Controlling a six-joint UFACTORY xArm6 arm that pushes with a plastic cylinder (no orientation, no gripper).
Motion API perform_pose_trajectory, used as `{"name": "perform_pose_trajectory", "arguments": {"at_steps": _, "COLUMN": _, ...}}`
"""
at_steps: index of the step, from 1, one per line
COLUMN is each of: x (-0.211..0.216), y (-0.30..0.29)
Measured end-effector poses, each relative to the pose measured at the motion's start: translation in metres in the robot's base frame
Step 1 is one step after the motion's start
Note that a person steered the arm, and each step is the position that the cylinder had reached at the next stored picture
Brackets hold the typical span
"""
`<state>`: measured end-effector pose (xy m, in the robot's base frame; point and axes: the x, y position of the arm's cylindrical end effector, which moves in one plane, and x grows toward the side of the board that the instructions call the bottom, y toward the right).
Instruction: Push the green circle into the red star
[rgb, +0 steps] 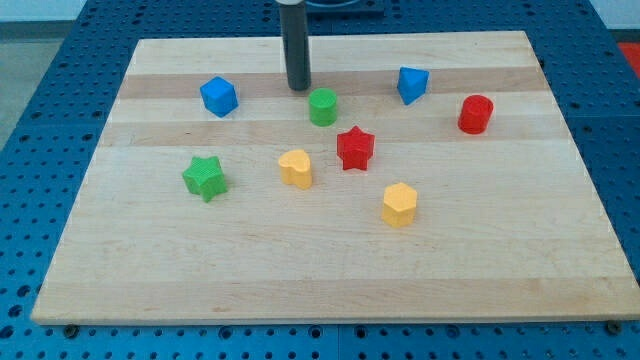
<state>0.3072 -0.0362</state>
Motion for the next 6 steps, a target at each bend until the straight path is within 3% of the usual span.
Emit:
{"name": "perform_pose_trajectory", "arguments": {"at_steps": 4, "x": 0.068, "y": 0.059}}
{"name": "perform_pose_trajectory", "arguments": {"at_steps": 6, "x": 0.061, "y": 0.059}}
